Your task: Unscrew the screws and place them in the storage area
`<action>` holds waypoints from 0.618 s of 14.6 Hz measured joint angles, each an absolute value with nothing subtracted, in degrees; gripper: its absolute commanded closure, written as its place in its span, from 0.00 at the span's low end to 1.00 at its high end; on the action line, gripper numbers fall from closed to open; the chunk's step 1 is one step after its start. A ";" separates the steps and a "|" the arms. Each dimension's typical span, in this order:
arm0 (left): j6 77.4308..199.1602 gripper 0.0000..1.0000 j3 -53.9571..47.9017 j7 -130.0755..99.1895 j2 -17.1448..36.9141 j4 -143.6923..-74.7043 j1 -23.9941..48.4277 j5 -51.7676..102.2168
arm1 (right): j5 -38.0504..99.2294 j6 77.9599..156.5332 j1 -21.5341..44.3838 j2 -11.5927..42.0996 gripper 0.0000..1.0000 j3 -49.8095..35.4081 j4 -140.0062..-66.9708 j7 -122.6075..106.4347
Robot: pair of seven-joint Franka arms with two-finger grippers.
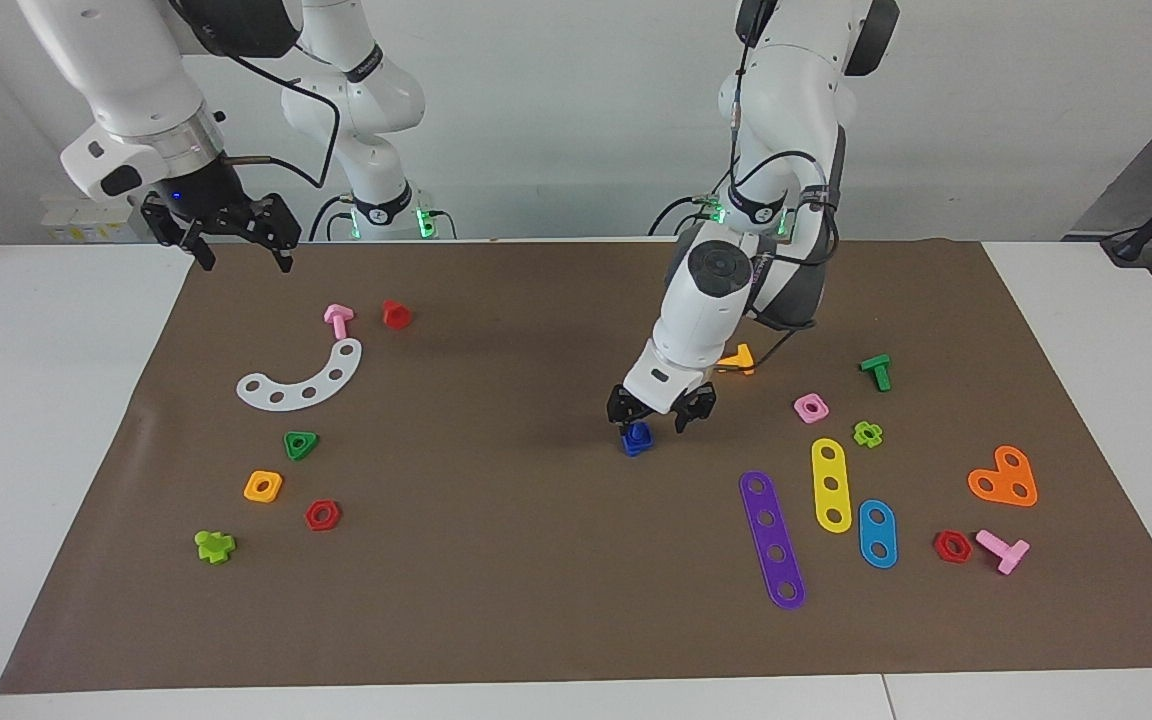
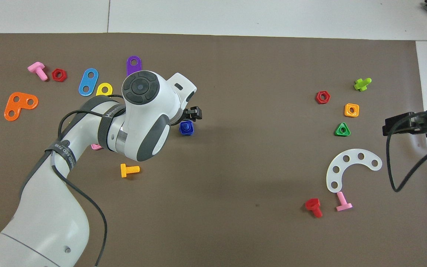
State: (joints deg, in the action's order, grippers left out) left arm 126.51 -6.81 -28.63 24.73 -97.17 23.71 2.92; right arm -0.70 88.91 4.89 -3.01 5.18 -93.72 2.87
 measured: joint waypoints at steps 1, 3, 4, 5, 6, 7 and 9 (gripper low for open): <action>126.57 0.08 -6.83 -28.63 24.93 -97.17 23.87 2.92 | -0.70 88.91 4.89 -3.01 0.00 5.18 -93.74 2.87; 126.60 0.10 -6.81 -28.82 25.15 -97.18 24.25 2.91 | -0.70 88.91 4.89 -3.01 0.00 5.18 -93.86 2.87; 126.61 0.12 -6.81 -28.88 25.22 -97.18 24.38 2.91 | -0.70 88.91 4.89 -3.01 0.00 5.18 -93.91 2.87; 126.63 0.12 -6.82 -28.91 25.33 -97.19 24.49 2.91 | -0.70 88.91 4.89 -3.01 0.00 5.18 -93.94 2.87; 126.69 0.13 -6.82 -28.91 25.50 -97.20 24.63 2.89 | -0.70 88.91 4.89 -3.01 0.00 5.18 -93.95 2.87; 126.77 0.14 -6.82 -28.92 25.72 -97.24 24.76 2.88 | -0.70 88.91 4.89 -3.01 0.00 5.18 -93.97 2.87; 127.27 0.14 -6.79 -28.93 26.13 -97.45 24.95 2.85 | -0.70 88.91 4.89 -3.01 0.00 5.18 -93.98 2.87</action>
